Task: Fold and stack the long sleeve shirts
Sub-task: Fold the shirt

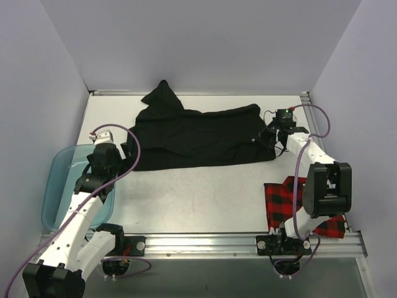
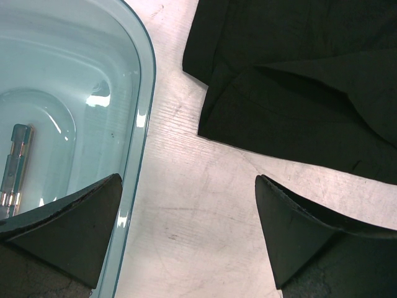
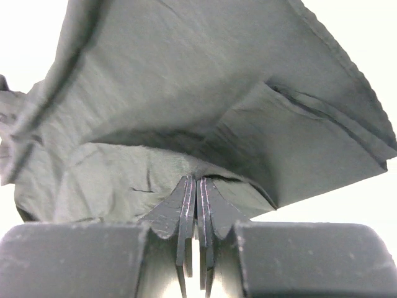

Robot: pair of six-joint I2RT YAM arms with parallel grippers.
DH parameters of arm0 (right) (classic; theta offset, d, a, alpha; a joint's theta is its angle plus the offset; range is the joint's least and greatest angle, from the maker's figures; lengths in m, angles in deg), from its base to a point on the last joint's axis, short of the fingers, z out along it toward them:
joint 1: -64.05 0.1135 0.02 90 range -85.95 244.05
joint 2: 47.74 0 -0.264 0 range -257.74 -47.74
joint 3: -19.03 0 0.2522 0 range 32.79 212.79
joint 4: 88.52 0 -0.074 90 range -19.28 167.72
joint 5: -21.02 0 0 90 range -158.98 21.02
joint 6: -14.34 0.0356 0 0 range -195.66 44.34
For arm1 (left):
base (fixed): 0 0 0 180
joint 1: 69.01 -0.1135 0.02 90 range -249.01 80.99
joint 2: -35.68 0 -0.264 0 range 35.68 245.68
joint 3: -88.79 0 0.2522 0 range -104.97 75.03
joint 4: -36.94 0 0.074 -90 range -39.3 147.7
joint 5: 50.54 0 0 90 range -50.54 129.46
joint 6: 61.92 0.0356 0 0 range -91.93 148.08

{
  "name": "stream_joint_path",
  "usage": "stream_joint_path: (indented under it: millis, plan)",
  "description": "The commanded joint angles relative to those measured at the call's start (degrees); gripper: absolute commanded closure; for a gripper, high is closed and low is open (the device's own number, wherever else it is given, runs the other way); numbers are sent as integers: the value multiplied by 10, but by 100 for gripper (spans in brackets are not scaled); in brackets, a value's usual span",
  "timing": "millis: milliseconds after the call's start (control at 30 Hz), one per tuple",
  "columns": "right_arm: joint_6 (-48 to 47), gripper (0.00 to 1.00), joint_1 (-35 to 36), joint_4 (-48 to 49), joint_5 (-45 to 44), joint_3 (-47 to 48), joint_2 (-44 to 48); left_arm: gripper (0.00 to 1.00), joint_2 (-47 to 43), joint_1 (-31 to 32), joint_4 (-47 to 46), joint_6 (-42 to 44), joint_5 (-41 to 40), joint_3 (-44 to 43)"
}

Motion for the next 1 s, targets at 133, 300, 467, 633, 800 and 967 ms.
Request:
stream_joint_path:
  millis: [133, 300, 467, 633, 800, 967]
  plan:
    - [-49, 99, -10, -84, 5, 52, -35, 3, 0, -4, -22, -1, 7, 1]
    - [-60, 98, -15, -105, -2, 80, -46, 3, 2, -4, -21, 0, 5, 0]
    - [-71, 93, -18, -120, -13, 103, -51, 3, 4, -5, -22, 0, 7, -1]
    - [-75, 77, -18, -121, -25, 131, -75, 3, 7, -5, -22, 0, 10, 0]
    - [-82, 57, -18, -121, -21, 131, -54, 2, 11, -5, -22, 1, 17, 0]
    - [-105, 50, -8, -116, 11, 96, -1, 3, 20, -2, -28, 0, 57, -5]
